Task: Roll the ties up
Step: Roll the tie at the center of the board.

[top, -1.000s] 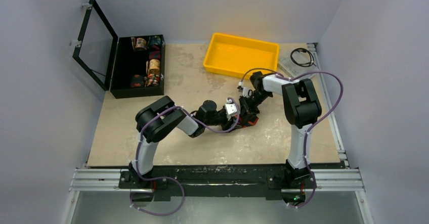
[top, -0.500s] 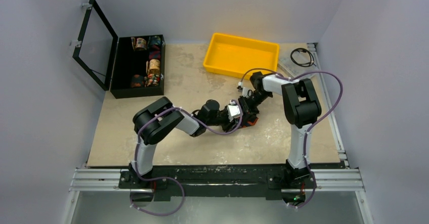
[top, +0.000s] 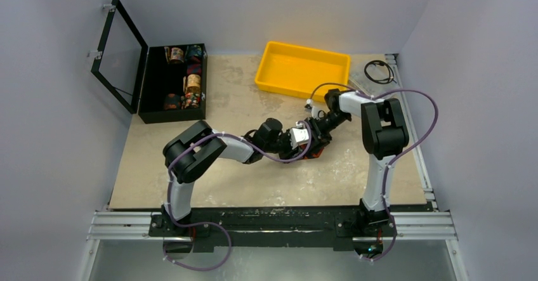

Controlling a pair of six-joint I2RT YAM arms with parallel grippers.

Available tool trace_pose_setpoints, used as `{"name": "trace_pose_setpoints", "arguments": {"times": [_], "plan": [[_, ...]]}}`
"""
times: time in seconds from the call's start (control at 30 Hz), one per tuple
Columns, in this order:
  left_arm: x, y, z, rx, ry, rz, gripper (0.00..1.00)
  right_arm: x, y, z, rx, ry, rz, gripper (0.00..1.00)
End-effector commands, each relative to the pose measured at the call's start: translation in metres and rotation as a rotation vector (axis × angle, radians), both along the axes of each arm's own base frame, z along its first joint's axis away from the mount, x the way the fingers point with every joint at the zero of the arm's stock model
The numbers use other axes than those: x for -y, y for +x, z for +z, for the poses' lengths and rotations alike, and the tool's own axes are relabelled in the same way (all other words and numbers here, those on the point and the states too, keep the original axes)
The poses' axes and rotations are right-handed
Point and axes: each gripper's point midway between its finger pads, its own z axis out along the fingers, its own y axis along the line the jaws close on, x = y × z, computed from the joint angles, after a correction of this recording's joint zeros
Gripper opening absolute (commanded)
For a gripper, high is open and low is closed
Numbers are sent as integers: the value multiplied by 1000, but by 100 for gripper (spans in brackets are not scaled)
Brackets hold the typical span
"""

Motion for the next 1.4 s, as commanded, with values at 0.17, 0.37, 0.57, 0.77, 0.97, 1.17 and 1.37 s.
{"name": "trace_pose_setpoints", "arguments": {"times": [0.17, 0.37, 0.57, 0.77, 0.97, 1.17, 1.37], "plan": [[-82, -29, -94, -207, 467, 36, 0, 3, 16, 45, 207, 127, 50, 53], [-88, -34, -97, -224, 516, 19, 0, 7, 19, 63, 233, 187, 4, 68], [-84, -33, -94, -237, 516, 10, 6, -15, 17, 63, 175, 255, -27, 66], [-77, -30, -88, -233, 498, -4, 8, -23, 16, 38, 145, 209, -21, 59], [-72, -28, -85, -230, 479, -17, 10, -17, 15, 20, 137, 161, -17, 16], [-58, -20, -61, -238, 349, -30, 24, 9, 12, -18, 120, -30, 6, 0], [-29, 2, -6, -144, 85, -33, 39, 27, 21, -35, 159, -163, 8, 0]]}}
